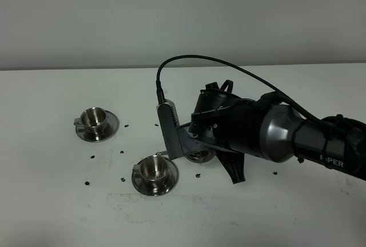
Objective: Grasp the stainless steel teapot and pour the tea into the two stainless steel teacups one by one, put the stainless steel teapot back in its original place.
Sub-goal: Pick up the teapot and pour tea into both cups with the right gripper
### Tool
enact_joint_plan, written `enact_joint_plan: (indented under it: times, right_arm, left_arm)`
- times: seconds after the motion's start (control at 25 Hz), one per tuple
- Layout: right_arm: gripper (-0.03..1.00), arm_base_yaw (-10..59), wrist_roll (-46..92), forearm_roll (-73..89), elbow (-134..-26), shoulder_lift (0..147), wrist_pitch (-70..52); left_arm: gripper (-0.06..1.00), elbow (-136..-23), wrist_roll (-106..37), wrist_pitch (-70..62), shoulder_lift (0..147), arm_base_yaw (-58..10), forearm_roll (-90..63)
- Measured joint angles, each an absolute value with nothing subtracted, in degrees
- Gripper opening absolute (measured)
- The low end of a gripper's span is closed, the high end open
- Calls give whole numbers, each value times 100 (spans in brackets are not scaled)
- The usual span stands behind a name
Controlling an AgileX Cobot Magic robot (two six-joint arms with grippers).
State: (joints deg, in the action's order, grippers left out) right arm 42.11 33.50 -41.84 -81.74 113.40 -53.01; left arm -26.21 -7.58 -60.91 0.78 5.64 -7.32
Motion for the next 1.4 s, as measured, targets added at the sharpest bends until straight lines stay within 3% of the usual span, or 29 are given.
enact_joint_plan:
  times: [1.4]
  right_arm:
    - [18, 4499, 3352, -5100, -8174, 11651, -5423]
  left_arm:
    - [53, -2621, -758, -6091, 78, 564, -732]
